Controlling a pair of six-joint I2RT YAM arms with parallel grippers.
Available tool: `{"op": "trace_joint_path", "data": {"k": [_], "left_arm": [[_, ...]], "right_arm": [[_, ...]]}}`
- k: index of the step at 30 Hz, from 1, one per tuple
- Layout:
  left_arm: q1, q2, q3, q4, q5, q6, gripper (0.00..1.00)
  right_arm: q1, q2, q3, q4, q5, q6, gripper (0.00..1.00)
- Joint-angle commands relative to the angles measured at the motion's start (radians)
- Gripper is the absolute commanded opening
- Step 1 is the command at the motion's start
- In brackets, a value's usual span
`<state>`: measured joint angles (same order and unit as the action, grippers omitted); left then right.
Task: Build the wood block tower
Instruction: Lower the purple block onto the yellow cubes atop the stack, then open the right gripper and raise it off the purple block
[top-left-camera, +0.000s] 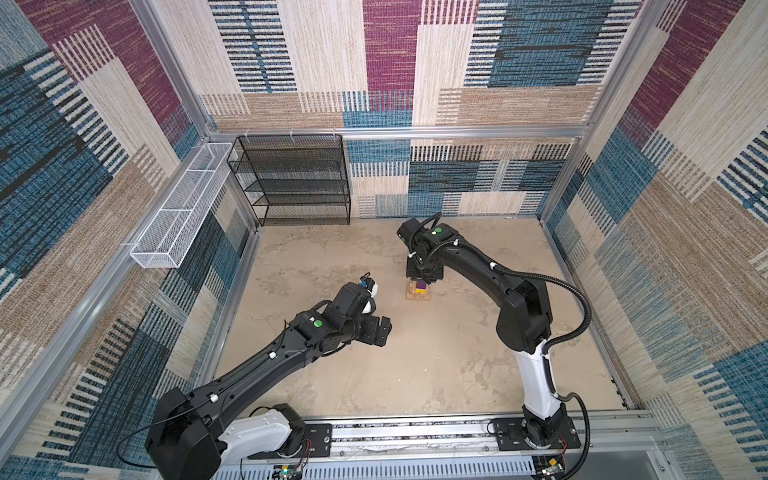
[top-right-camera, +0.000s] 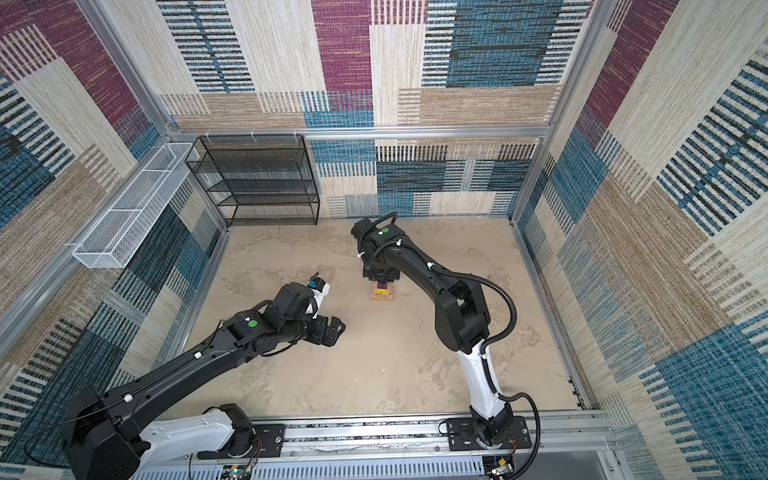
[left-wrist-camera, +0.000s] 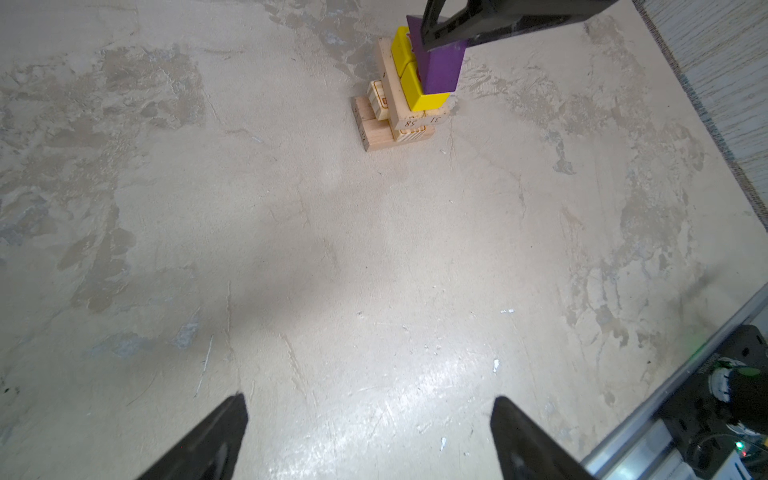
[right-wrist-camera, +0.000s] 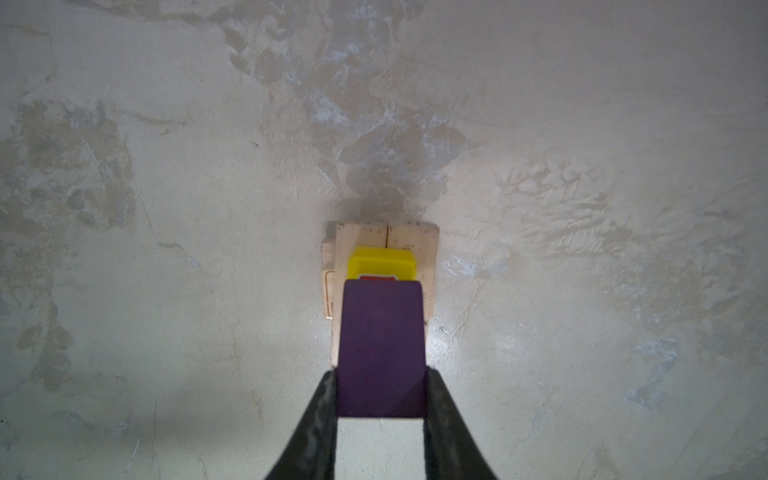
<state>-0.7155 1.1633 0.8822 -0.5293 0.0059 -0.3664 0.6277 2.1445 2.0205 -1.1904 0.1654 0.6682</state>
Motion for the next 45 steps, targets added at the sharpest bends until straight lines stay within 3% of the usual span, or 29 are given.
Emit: {"op": "trace_joint_path", "data": {"k": [1, 13, 14, 16, 31, 32, 33, 35, 45], "left_arm": [[0.003, -0.004, 0.000, 0.011, 0.004, 0.017, 0.96], [0.002, -0.008, 0.000, 0.008, 0.002, 0.018, 0.97], [0.003, -0.008, 0.001, 0.009, 0.001, 0.018, 0.97], [0.004, -0.009, 0.000, 0.008, 0.000, 0.018, 0.96], [0.007, -0.006, 0.000, 0.008, -0.002, 0.019, 0.96], [0.008, -0.006, 0.000, 0.008, -0.002, 0.018, 0.96], [0.008, -0.008, 0.001, 0.007, -0.004, 0.017, 0.96], [0.010, -0.012, 0.003, 0.006, -0.010, 0.017, 0.96], [0.037, -0.063, 0.058, -0.043, -0.109, -0.002, 0.97]], "right_arm": [[0.000, -0.002, 0.016, 0.022, -0.001, 0.004, 0.17], [-0.005, 0.006, 0.018, 0.015, -0.003, -0.002, 0.20], [-0.005, 0.007, 0.018, 0.014, -0.003, -0.001, 0.23], [-0.005, 0.008, 0.019, 0.013, -0.004, 0.000, 0.41], [-0.007, 0.003, 0.028, 0.009, -0.017, -0.023, 0.43], [-0.006, 0.003, 0.033, 0.007, -0.018, -0.028, 0.45], [-0.006, 0.002, 0.039, 0.002, -0.017, -0.030, 0.57], [-0.006, -0.002, 0.048, -0.005, -0.018, -0.040, 0.66], [-0.006, -0.108, 0.049, 0.026, 0.023, -0.086, 0.71]]}}
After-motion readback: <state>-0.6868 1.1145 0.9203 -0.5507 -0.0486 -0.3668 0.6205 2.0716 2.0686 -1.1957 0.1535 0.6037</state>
